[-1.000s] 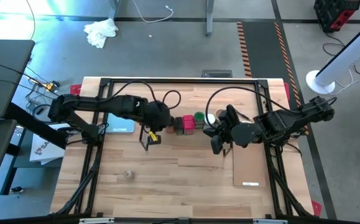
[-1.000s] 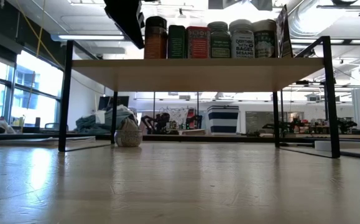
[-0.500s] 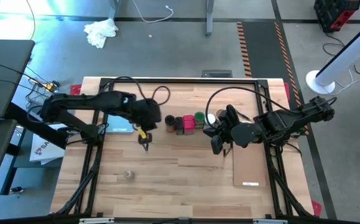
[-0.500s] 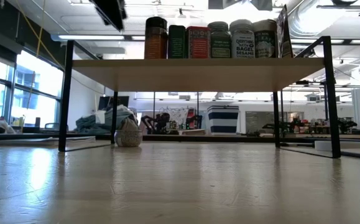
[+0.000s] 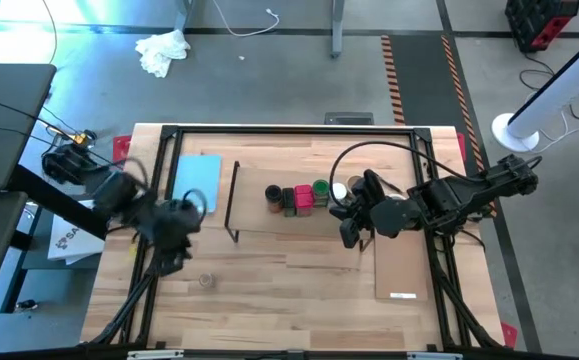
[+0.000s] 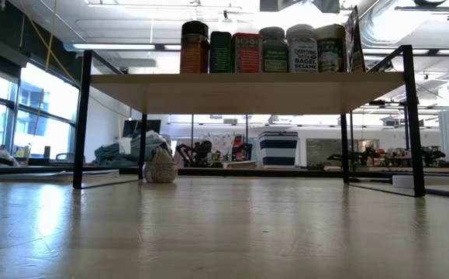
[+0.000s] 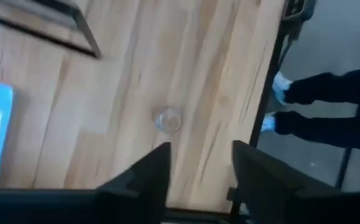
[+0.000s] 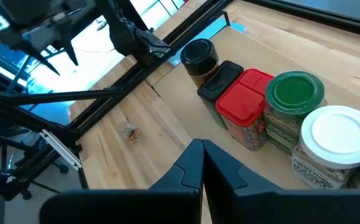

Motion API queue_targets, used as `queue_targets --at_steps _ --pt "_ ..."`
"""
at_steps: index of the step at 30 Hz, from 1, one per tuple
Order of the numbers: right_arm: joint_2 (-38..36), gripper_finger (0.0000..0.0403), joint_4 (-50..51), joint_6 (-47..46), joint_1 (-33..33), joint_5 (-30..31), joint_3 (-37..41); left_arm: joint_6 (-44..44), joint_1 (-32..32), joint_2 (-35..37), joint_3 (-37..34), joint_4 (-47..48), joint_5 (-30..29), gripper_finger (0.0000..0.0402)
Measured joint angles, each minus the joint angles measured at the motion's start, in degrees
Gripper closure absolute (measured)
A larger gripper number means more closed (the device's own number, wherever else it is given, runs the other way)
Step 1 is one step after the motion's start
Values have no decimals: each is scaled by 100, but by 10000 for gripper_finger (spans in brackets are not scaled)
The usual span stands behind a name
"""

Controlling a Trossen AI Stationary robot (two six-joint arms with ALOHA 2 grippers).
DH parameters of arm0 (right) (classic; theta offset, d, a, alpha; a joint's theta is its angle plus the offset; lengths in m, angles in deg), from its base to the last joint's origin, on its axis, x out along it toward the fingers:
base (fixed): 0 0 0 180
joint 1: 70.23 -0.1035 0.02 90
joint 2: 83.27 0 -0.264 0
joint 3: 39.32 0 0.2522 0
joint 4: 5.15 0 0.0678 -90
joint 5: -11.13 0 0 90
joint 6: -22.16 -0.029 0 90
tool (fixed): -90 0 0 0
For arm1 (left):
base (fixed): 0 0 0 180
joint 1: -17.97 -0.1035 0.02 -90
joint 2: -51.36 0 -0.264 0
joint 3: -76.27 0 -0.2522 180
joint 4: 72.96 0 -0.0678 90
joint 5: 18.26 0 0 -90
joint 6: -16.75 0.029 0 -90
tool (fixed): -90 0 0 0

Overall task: Shelf spices
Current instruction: Put the transparent seasoning on the shelf

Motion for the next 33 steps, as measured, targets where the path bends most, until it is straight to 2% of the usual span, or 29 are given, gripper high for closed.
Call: queue_targets --at_steps 4,6,9,12,14,17,22,29,33 --pt "0 403 -2 22 -2 0 0 -911 849 -70 -520 79 -490 174" --pt "0 403 4 22 -1 -6 0 -1414 1083 -80 -1165 -98 -321 145" --pt "0 403 45 20 -2 -35 0 -1836 1268 -88 -2183 -797 256 111" --pt "0 403 70 -2 0 -146 0 -2008 1300 -88 -2912 -1806 674 95" --pt "0 403 87 -2 2 -226 0 -2062 1291 -84 -3114 -2439 544 93" --pt "0 403 123 -2 2 -291 0 -2116 1293 -84 -3196 -2846 56 92" --pt "0 403 205 -2 4 -263 0 -1491 1343 -157 -3340 -2744 -780 92" --pt "0 403 222 -7 4 -255 0 -281 1343 -684 -3476 -3002 -656 92" --pt "0 403 374 -8 4 -289 0 -46 1343 -993 -3475 -3342 -627 92"
